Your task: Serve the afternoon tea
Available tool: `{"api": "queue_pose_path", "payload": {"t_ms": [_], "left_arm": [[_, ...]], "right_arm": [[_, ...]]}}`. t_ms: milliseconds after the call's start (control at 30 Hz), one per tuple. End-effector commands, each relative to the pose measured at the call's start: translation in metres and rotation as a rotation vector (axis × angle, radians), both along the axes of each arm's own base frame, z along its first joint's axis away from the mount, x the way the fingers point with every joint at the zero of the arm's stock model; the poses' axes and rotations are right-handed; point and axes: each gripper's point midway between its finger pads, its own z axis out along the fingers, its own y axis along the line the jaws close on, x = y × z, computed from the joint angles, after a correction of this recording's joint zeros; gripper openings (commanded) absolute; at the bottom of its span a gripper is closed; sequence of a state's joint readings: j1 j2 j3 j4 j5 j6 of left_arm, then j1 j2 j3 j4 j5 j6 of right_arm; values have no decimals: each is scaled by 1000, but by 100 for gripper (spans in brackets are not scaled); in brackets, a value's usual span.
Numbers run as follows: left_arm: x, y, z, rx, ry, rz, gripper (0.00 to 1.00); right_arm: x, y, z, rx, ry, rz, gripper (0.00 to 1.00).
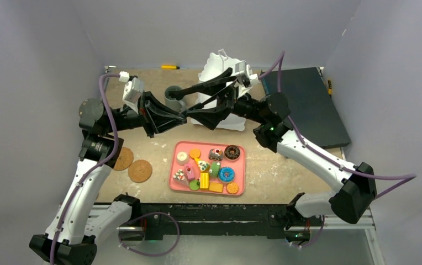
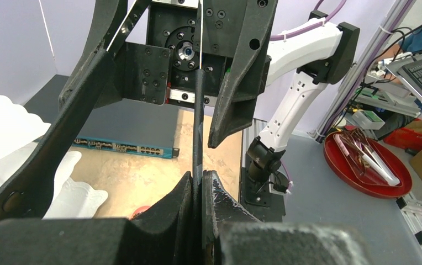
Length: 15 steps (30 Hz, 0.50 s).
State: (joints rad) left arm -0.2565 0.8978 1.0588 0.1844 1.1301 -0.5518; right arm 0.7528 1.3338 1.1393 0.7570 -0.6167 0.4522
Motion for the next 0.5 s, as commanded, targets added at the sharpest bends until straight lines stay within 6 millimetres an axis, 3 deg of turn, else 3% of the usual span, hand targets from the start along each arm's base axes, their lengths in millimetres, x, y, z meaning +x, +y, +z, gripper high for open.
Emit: {"api": "queue_pose_path", "payload": {"t_ms": [0,467], "left_arm": [[-9,2,23,-15,-118,2,0],[-16,2,24,-12,-86,-26,0]], "right_arm": [[-17,-3,16,-4,-58,51,97],[-43,-7,36,61,-128,177,87]]}}
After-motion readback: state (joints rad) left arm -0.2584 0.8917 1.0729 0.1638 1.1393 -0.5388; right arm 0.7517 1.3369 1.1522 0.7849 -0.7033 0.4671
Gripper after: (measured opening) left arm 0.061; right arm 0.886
